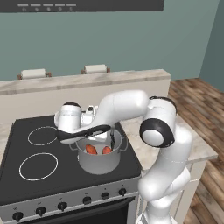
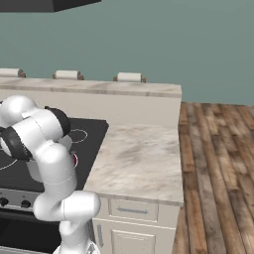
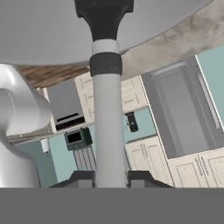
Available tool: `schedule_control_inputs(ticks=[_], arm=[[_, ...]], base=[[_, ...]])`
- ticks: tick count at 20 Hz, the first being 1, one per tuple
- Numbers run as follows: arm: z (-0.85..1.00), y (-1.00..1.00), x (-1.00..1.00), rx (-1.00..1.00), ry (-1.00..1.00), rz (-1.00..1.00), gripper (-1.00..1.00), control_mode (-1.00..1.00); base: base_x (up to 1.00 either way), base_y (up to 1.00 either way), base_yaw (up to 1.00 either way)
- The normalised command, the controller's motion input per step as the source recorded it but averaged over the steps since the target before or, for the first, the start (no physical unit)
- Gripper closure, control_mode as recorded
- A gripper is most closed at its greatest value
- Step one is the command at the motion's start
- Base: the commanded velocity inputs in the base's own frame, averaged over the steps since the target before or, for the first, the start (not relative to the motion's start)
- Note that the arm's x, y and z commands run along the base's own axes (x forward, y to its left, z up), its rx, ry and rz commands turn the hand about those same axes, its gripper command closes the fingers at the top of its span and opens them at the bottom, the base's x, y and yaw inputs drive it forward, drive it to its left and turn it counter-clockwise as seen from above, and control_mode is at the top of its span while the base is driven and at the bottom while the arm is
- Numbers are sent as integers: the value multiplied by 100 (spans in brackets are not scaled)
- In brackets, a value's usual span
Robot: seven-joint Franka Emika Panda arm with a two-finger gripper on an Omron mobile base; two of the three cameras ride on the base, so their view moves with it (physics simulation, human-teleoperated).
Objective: Put the sweet potato and sweet potato in the pot. Retrieve the spatula and lightly stir the vegetables in the pot.
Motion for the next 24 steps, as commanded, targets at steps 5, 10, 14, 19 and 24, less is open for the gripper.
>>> schedule_control_inputs(ticks=[5,10,14,19,24], arm=[[-8,1,15,0,6,0,100,-100],[-22,7,23,0,5,1,100,-100],[-39,21,8,0,3,4,100,-100],[-12,37,0,2,0,7,100,-100],[0,35,3,8,-5,11,100,-100]], base=[[0,0,0],[0,0,0],[0,0,0],[0,0,0],[0,0,0]])
